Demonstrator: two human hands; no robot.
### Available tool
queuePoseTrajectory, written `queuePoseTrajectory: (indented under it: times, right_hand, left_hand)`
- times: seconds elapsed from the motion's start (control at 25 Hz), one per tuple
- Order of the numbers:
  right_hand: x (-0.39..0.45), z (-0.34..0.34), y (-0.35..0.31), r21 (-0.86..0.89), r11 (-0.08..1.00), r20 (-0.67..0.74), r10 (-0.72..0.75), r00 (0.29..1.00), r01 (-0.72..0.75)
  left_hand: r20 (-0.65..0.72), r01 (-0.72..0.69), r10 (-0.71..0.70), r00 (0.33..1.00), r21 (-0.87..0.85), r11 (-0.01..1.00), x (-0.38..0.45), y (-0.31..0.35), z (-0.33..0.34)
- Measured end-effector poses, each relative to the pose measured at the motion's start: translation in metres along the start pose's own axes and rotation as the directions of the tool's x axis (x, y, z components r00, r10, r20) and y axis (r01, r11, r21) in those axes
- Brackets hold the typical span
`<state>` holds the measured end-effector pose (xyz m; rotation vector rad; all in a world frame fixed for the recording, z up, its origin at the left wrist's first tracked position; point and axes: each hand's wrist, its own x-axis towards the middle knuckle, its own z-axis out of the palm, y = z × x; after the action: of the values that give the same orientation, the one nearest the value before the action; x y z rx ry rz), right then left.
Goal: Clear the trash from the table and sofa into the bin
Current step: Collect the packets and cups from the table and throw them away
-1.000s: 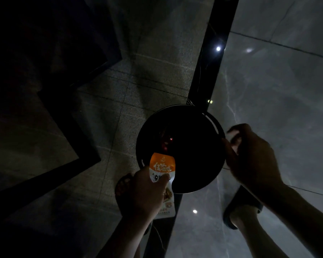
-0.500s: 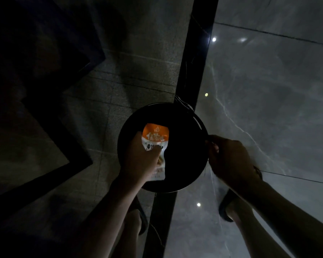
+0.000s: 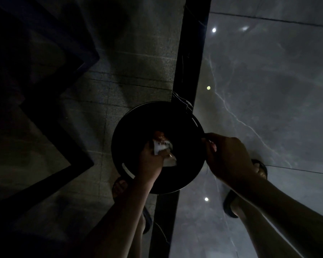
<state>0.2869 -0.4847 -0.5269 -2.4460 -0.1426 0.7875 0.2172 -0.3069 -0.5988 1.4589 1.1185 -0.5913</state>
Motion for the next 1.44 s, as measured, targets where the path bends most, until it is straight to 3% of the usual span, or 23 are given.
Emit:
queuePoseTrajectory:
  times: [0.12, 0.24, 0.32, 0.44, 0.56, 0.64, 0.72, 0.8, 0.88, 1.08, 1.2, 1.32, 1.44]
  right_hand:
    - [0.000, -0.002, -0.001, 0.010, 1.000, 0.014, 0.014, 1.000, -0.014]
    - [0.001, -0.002, 0.000, -0.012, 1.000, 0.017, 0.013, 1.000, -0.013]
    - [0.000, 0.000, 0.001, -0.016, 1.000, 0.020, 0.013, 1.000, -0.012]
    - [0.000, 0.001, 0.001, -0.002, 1.000, 0.001, 0.011, 1.000, -0.011]
    - [-0.001, -0.009, -0.004, -0.014, 0.997, 0.069, 0.080, 0.994, -0.079]
    - [-0.002, -0.020, -0.009, -0.163, 0.979, 0.233, 0.161, 0.959, -0.125]
    - [-0.012, -0.050, -0.030, -0.409, 0.911, 0.347, 0.211, 0.914, -0.055]
    - [-0.033, -0.089, -0.060, -0.497, 0.868, 0.375, 0.216, 0.902, -0.001]
    - [-0.061, -0.136, -0.094, -0.466, 0.885, 0.362, 0.206, 0.909, -0.015]
    - [-0.156, -0.252, -0.169, -0.301, 0.952, 0.290, 0.155, 0.944, -0.064]
    - [-0.219, -0.303, -0.201, -0.171, 0.984, 0.135, 0.076, 0.988, -0.053]
    - [-0.272, -0.329, -0.221, 0.011, 0.999, -0.082, -0.044, 0.996, 0.045]
    - [-0.318, -0.347, -0.223, 0.056, 0.991, -0.116, -0.118, 0.986, 0.125]
  left_hand:
    - [0.075, -0.270, 0.260, 0.963, 0.314, 0.910, -0.039, 0.001, -0.008]
    - [0.056, -0.440, 0.573, 0.817, 0.702, 0.560, -0.080, -0.004, -0.035]
    - [0.060, -0.449, 0.651, 0.756, 0.771, 0.451, -0.095, -0.009, -0.053]
    - [0.036, -0.400, 0.586, 0.809, 0.764, 0.506, -0.103, -0.016, -0.070]
    - [0.090, -0.377, 0.522, 0.848, 0.795, 0.475, -0.106, -0.014, -0.075]
    - [0.079, -0.331, 0.439, 0.895, 0.777, 0.535, -0.108, -0.005, -0.074]
    - [0.064, -0.241, 0.298, 0.952, 0.759, 0.606, -0.124, 0.021, -0.079]
    - [0.133, -0.199, 0.163, 0.978, 0.830, 0.520, -0.154, 0.050, -0.086]
    - [0.184, -0.214, 0.110, 0.977, 0.876, 0.431, -0.200, 0.087, -0.096]
    - [0.186, -0.322, 0.310, 0.932, 0.818, 0.476, -0.331, 0.174, -0.117]
    - [0.143, -0.366, 0.398, 0.906, 0.738, 0.567, -0.409, 0.208, -0.139]
    - [0.026, -0.395, 0.488, 0.873, 0.626, 0.673, -0.464, 0.206, -0.167]
    - [-0.139, -0.382, 0.511, 0.848, 0.508, 0.772, -0.512, 0.168, -0.187]
